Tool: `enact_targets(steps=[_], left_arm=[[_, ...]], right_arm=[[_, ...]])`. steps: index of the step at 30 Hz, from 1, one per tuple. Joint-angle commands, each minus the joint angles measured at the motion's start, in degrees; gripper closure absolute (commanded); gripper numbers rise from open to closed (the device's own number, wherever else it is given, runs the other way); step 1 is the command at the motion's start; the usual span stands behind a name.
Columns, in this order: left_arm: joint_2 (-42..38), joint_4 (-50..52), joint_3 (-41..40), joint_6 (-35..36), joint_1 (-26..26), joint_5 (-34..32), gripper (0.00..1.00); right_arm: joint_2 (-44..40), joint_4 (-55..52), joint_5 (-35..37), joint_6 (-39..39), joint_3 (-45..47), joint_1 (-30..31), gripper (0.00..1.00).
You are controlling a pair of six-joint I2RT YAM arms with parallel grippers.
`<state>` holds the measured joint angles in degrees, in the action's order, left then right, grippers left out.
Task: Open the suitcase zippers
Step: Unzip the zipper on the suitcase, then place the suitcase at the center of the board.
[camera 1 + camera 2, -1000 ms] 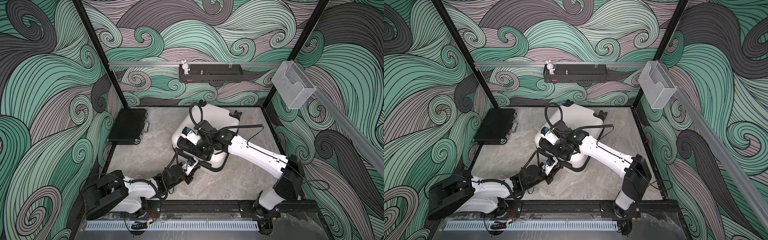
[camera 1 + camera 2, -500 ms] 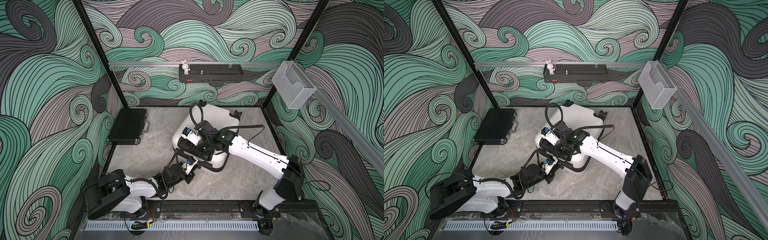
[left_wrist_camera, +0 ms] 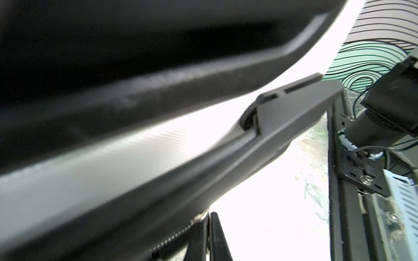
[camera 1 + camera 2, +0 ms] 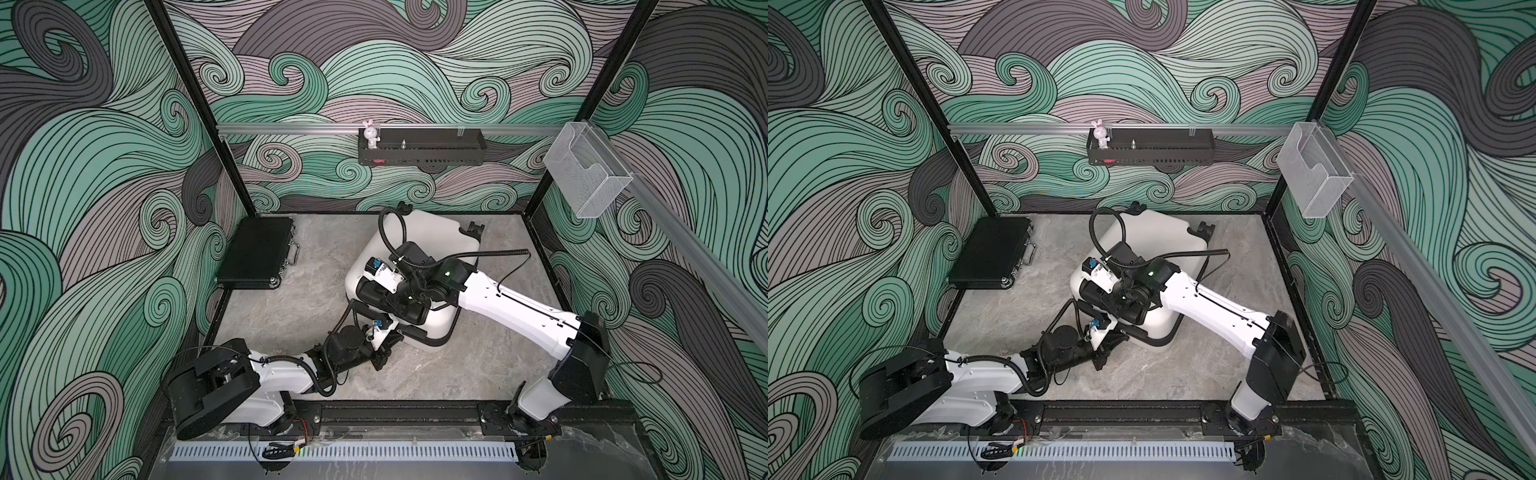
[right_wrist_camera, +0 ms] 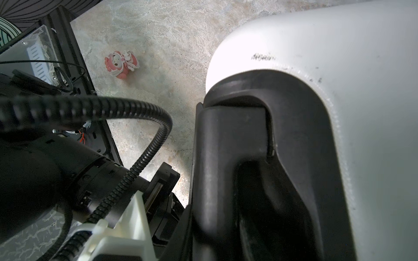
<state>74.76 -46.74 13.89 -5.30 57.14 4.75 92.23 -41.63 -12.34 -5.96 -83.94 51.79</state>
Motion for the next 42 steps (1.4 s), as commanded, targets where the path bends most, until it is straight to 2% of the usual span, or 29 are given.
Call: enact_targets(steps=[1,7,10,13,19,28,33,37,39,42], left_arm=[[-1.7,-6.13,4.37,-0.23,1.6,12.47,0.96],[0.81,-8.44,7.36,-2.65,1.67,20.23,0.95],[0.08,-6.96,7.38,-2.39,1.74,19.39,0.94],[-2.56,-2.01,7.23,-0.7,1.79,16.21,0.91],[-12.43,12.08,6.42,3.13,1.75,7.72,0.74],[-29.7,40.81,9.6,5.27,1.79,-2.73,0.62],[-36.92,51.08,12.56,6.49,1.74,-9.14,0.54],[-41.25,59.83,16.47,9.5,1.68,-12.32,0.44],[-41.8,64.38,19.16,11.21,1.59,-13.35,0.4],[-39.79,71.28,24.26,15.07,1.27,-12.38,0.37]], right_arm=[[-2.42,8.26,-1.27,-0.63,-0.89,-0.73,1.0],[-1.84,9.1,-2.63,-1.03,-1.05,-0.99,1.0],[-1.95,8.71,-2.43,-1.85,-0.78,-1.25,1.0],[-2.48,8.49,-2.83,-3.32,-0.07,-1.43,1.0],[-4.89,7.62,-3.84,-9.27,2.93,-1.89,1.0],[-6.16,3.01,-16.11,-32.68,5.57,-2.22,1.0],[-5.13,3.69,-17.94,-35.48,5.06,-2.22,1.0],[-6.87,4.46,-16.08,-34.97,5.83,-2.26,0.69],[-8.91,5.21,-15.58,-34.26,7.1,-2.22,0.5],[-13.27,6.98,-14.91,-32.61,9.68,-2.22,0.4]])
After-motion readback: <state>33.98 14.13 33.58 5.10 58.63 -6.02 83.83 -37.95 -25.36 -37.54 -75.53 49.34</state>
